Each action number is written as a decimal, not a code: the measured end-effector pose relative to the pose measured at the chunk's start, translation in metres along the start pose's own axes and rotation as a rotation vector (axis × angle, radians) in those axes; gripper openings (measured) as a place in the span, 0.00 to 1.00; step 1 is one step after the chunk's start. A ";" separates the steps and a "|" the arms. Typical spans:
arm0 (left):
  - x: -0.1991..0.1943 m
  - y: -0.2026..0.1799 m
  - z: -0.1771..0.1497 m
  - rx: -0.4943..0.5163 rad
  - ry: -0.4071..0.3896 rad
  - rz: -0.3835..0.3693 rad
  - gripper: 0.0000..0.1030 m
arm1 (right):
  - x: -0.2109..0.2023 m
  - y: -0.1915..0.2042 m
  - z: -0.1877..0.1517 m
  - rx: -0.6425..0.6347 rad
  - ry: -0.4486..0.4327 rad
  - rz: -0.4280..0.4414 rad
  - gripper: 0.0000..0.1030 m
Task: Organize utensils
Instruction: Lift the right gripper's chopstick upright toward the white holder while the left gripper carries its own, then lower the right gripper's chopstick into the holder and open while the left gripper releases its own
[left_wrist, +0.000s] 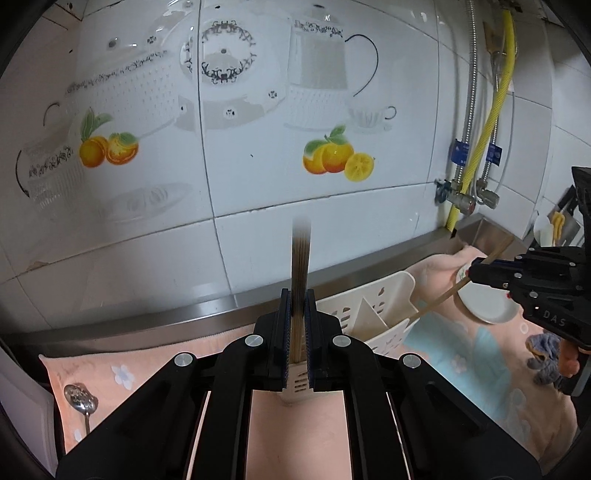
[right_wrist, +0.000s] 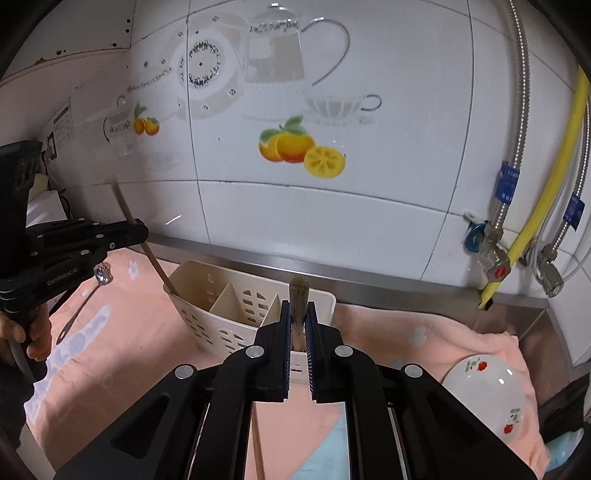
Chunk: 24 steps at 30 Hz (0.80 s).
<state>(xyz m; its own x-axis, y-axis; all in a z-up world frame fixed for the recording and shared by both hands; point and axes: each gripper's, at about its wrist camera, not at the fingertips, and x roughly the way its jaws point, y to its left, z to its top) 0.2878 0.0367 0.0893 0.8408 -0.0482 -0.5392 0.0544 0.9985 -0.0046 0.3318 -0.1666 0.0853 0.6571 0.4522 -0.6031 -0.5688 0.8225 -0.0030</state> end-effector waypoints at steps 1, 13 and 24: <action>-0.001 0.001 -0.001 -0.004 -0.002 0.006 0.07 | 0.001 0.000 0.000 0.000 0.001 -0.001 0.07; -0.023 0.004 -0.009 -0.012 -0.028 0.029 0.41 | -0.014 0.000 -0.005 0.006 -0.035 -0.020 0.28; -0.057 -0.002 -0.032 -0.002 -0.064 0.043 0.68 | -0.052 0.011 -0.027 0.005 -0.100 -0.037 0.55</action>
<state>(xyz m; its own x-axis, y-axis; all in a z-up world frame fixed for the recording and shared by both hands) 0.2226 0.0379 0.0929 0.8748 -0.0066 -0.4844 0.0162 0.9997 0.0156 0.2780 -0.1905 0.0956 0.7239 0.4531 -0.5203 -0.5406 0.8411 -0.0196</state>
